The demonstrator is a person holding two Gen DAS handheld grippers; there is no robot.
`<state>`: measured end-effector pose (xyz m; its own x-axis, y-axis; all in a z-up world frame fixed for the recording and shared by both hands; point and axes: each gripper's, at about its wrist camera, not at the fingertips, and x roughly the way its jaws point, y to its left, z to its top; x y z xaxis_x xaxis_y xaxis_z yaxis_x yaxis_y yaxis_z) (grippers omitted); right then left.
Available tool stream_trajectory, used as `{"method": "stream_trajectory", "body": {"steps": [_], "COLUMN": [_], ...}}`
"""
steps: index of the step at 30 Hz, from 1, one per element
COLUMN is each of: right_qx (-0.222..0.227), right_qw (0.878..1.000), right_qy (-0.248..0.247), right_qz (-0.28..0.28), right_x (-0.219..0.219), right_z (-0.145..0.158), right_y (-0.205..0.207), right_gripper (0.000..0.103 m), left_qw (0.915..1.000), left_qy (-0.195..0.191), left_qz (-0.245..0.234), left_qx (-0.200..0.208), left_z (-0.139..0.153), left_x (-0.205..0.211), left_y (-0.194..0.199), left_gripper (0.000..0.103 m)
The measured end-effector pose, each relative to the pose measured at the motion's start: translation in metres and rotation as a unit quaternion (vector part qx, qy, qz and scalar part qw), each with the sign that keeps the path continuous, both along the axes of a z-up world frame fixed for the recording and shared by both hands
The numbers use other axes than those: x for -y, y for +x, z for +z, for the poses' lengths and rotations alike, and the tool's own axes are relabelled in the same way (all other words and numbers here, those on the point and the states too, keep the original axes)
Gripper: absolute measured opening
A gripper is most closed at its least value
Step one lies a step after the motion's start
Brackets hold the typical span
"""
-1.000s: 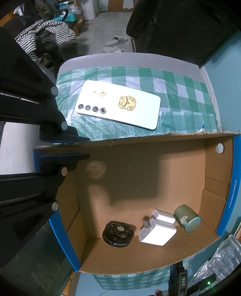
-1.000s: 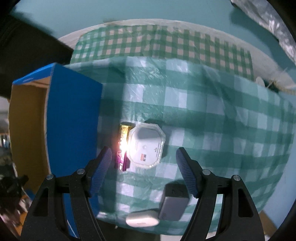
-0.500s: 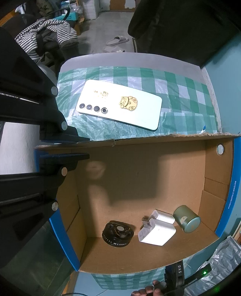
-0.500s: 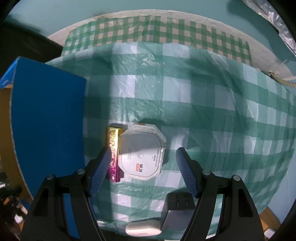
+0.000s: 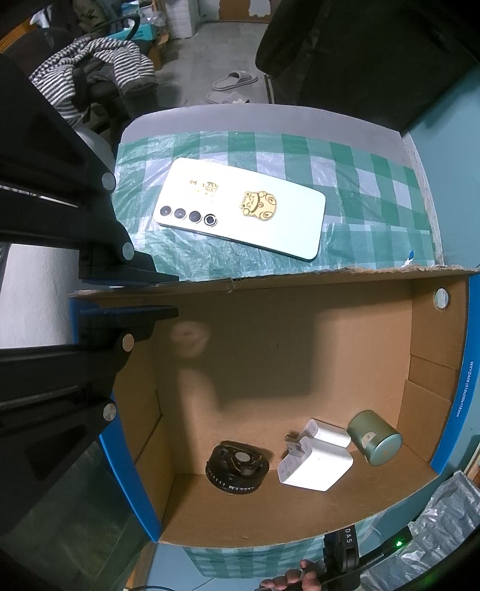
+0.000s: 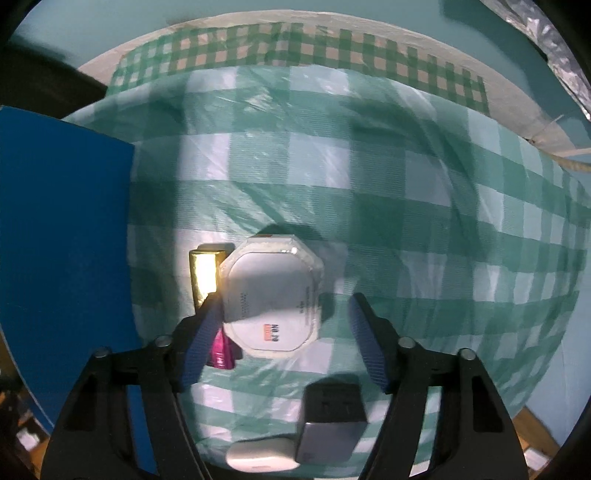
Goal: Organize rigid objects
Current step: 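Close the right gripper on the white octagonal device, then lift the white octagonal device with the right gripper over the box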
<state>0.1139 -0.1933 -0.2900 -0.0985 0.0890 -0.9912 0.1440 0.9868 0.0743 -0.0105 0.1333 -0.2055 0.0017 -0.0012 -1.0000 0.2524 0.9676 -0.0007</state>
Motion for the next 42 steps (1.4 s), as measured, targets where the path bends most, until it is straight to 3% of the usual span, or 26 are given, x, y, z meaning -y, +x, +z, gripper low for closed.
{"method": "stream_trajectory", "body": {"steps": [4, 8, 12, 28, 42], "right_qx": [0.004, 0.006, -0.002, 0.004, 0.015], "right_qw": [1.0, 0.999, 0.999, 0.999, 0.997], "right_qy": [0.009, -0.037, -0.047, -0.02, -0.016], "right_qz": [-0.003, 0.009, 0.021, 0.029, 0.08], "right_x": [0.002, -0.001, 0.001, 0.001, -0.01], "right_z": [0.003, 0.005, 0.001, -0.004, 0.029], "right_y": [0.001, 0.002, -0.002, -0.006, -0.017], "right_gripper": [0.052, 0.052, 0.052, 0.053, 0.053], "left_qw": [1.0, 1.0, 1.0, 1.0, 1.0], "left_qy": [-0.001, -0.002, -0.002, -0.001, 0.001], "left_qz": [-0.001, -0.001, 0.0, -0.005, -0.01], "left_qx": [0.001, 0.0, 0.0, 0.0, 0.0], "left_z": [0.0, 0.0, 0.0, 0.0, 0.0], "left_x": [0.001, 0.0, -0.001, 0.0, 0.0], "left_y": [-0.001, -0.002, -0.002, -0.004, -0.004], "left_gripper": [0.009, 0.009, 0.009, 0.009, 0.009]}}
